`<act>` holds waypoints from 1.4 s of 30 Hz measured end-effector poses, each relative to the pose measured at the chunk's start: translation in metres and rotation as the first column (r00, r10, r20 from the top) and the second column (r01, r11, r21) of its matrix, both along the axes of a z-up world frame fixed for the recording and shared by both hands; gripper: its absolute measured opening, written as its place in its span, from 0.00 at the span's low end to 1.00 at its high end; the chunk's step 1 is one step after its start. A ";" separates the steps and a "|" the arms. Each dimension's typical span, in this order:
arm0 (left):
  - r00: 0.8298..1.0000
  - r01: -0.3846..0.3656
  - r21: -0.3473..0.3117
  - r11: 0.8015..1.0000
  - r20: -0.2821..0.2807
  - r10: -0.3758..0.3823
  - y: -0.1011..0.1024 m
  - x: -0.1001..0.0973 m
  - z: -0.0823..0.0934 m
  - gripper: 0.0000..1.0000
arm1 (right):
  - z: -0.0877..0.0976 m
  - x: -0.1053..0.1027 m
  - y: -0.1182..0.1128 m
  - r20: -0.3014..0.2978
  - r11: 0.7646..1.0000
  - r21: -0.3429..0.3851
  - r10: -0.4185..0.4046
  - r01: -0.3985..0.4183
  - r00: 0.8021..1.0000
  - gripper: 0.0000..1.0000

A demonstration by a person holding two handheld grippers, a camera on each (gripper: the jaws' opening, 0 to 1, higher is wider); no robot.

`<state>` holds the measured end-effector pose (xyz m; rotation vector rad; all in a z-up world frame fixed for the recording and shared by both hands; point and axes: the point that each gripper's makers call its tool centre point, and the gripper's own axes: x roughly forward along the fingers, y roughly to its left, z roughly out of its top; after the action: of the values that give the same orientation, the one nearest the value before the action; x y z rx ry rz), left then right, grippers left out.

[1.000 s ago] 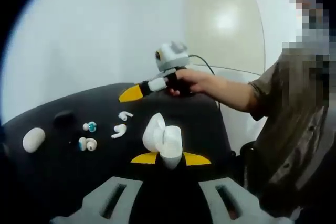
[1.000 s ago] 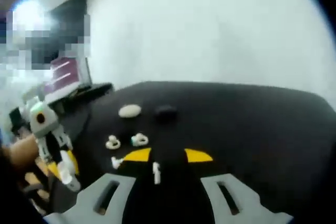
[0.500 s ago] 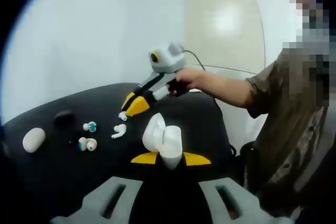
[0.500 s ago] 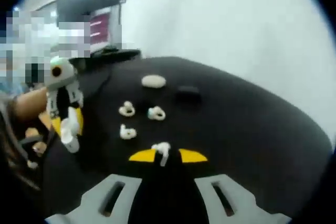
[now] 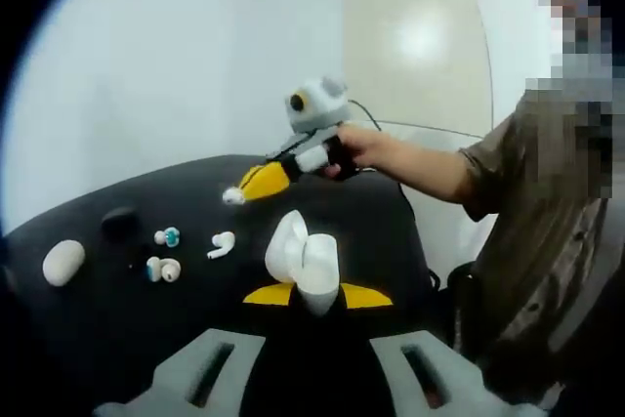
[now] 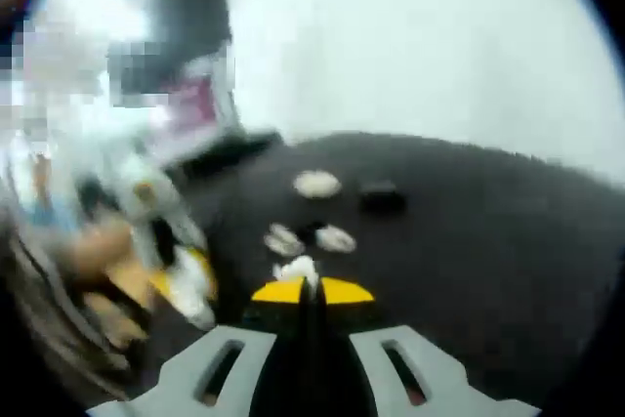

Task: Pick up three earphones and place each one into its charging case using tactile feedback, ensure that each earphone is properly inserted and securely positioned inside the case.

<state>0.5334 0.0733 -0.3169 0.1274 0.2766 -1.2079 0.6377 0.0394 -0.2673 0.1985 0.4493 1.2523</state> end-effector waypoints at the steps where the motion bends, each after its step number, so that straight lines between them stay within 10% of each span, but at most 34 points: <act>1: 1.000 0.001 0.002 1.000 0.004 -0.001 0.001 0.001 0.000 0.14 | 0.007 -0.017 0.008 -0.059 0.997 0.073 0.039 -0.035 0.997 0.07; 3: 1.000 0.002 0.007 1.000 0.021 -0.002 0.001 0.001 0.000 0.14 | 0.005 -0.036 0.019 -0.153 0.988 0.124 0.110 -0.091 0.982 0.07; 8: 0.999 0.002 0.015 1.000 0.043 -0.003 0.002 0.002 0.000 0.13 | -0.039 -0.029 0.025 -0.208 0.999 -0.031 0.030 -0.037 0.978 0.07; 22: 0.999 0.003 0.016 1.000 0.044 -0.004 0.005 0.006 0.000 0.13 | -0.033 -0.044 0.058 -0.146 0.998 -0.045 0.047 -0.054 0.988 0.07; 26: 0.999 0.003 0.015 1.000 0.042 -0.003 0.005 0.006 0.000 0.13 | 0.008 -0.015 0.042 0.029 0.991 0.100 -0.095 0.092 0.995 0.11; 29: 0.999 0.003 0.015 1.000 0.043 -0.004 0.005 0.005 0.000 0.13 | 0.027 0.003 0.019 0.007 0.966 0.177 -0.194 0.189 0.981 0.11; 35: 0.999 0.005 0.015 1.000 0.045 -0.006 0.006 0.006 0.000 0.13 | -0.036 -0.002 0.001 -0.035 0.970 -0.150 -0.201 0.193 0.979 0.11; 42: 0.999 0.003 0.015 1.000 0.043 -0.004 0.005 0.005 0.000 0.13 | -0.045 -0.015 0.027 -0.188 0.980 -0.119 -0.182 0.162 0.965 0.19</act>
<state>0.5382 0.0779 -0.3171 0.1665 0.2478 -1.2054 0.6226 0.0660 -0.3121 0.2707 0.6541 1.0396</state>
